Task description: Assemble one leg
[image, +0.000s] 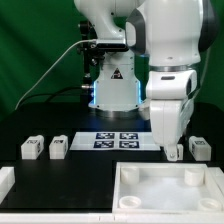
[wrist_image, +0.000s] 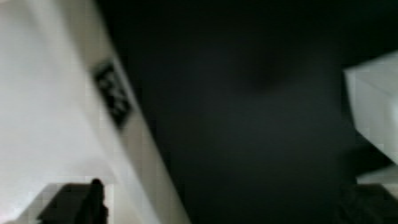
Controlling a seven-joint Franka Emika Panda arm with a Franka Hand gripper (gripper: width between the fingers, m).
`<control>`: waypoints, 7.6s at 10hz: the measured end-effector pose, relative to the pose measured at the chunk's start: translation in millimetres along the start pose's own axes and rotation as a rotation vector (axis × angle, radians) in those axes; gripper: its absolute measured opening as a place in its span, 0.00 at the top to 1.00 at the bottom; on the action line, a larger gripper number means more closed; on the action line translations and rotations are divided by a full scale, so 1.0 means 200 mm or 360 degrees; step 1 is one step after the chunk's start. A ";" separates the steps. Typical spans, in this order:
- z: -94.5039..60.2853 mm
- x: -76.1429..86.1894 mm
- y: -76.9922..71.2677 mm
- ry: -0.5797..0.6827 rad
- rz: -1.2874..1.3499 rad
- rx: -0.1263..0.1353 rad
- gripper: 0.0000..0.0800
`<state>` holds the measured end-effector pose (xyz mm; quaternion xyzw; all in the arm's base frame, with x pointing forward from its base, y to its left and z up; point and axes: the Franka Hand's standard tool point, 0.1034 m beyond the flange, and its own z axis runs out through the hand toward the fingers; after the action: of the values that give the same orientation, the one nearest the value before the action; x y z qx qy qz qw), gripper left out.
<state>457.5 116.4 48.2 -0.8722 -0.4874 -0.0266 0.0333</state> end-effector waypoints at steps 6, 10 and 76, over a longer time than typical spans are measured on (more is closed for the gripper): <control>0.00 0.05 -0.11 -0.0014 0.1155 0.0089 0.19; 0.08 0.19 -0.34 -0.0095 0.1382 0.0090 0.19; -0.12 0.41 0.68 0.0739 0.1276 -0.0302 0.64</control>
Offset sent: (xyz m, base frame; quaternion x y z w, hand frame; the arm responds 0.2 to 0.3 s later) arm 0.0000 0.0000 0.0000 0.0000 0.0000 0.2667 0.9638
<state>616.2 112.5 73.2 -0.9617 -0.0873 -0.2504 0.0690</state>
